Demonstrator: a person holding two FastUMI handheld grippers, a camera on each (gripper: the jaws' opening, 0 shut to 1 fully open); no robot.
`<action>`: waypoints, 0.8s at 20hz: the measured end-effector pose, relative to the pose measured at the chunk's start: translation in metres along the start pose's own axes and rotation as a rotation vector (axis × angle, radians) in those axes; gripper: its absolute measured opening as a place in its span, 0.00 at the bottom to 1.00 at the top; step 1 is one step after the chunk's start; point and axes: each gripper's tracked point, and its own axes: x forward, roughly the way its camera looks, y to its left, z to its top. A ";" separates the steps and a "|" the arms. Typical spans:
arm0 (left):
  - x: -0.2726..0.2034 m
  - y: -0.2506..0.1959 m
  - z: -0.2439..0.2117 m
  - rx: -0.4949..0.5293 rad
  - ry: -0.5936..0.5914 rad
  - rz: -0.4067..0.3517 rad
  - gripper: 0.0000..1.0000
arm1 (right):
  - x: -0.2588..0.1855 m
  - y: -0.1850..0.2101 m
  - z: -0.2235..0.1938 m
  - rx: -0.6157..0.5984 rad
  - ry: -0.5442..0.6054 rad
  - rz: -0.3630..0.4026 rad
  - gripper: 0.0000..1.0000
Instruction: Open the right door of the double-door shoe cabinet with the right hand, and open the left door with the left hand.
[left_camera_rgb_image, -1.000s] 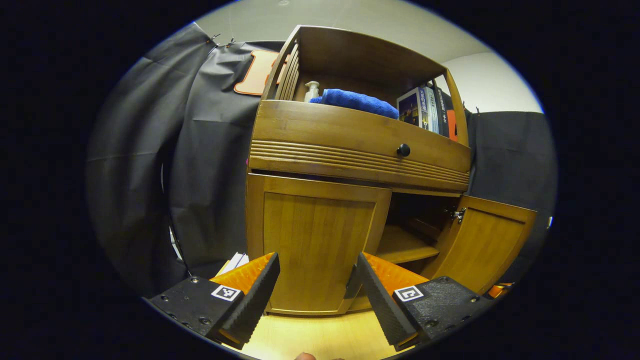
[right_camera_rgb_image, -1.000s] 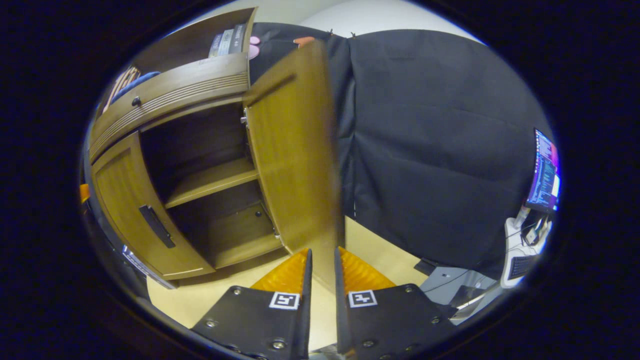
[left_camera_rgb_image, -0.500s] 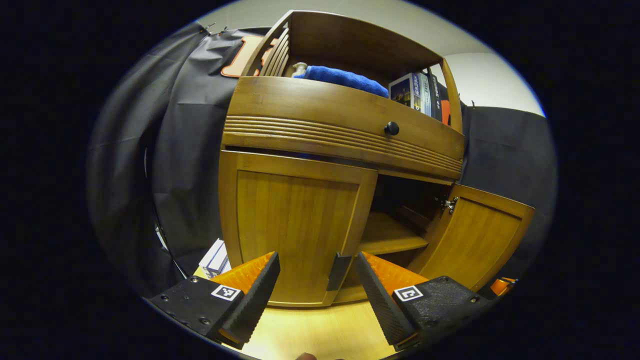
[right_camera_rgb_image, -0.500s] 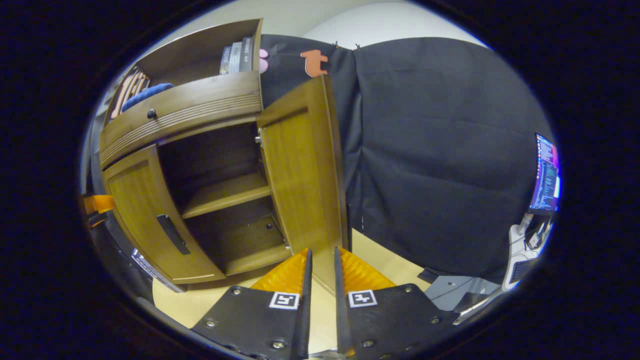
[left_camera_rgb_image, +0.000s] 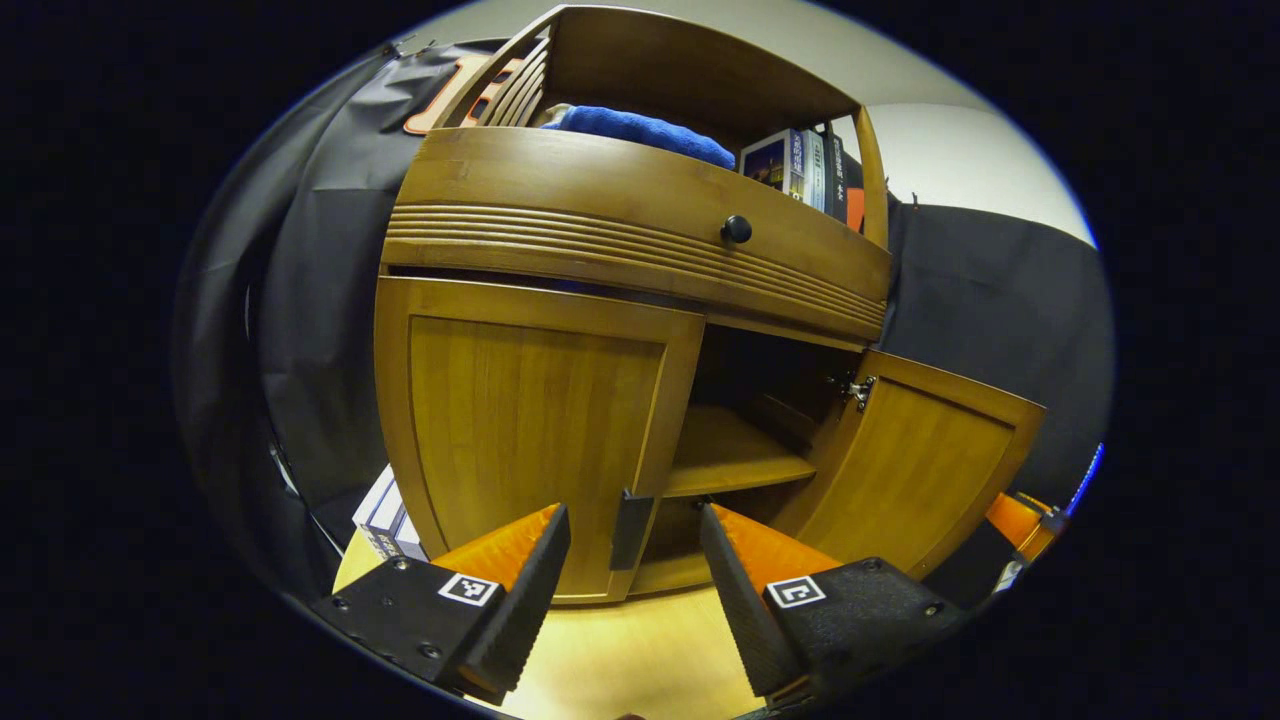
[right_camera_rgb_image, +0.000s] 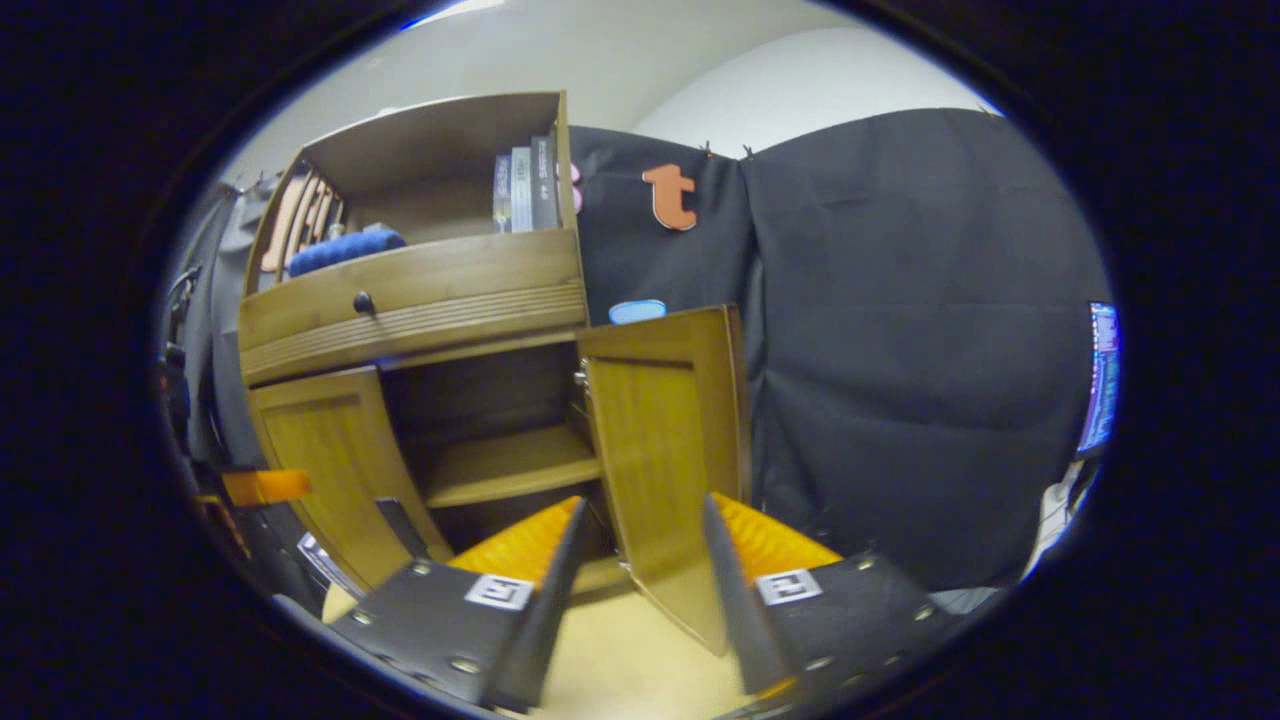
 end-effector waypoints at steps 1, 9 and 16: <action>0.002 0.000 0.000 0.005 -0.003 0.003 0.82 | 0.007 0.005 0.003 0.009 -0.014 0.011 0.81; 0.045 0.003 -0.022 -0.018 0.068 0.016 0.82 | 0.010 0.008 0.027 -0.035 -0.106 -0.007 0.96; 0.105 0.000 -0.069 -0.051 0.190 0.020 0.80 | 0.004 -0.026 0.027 -0.104 -0.113 -0.094 0.97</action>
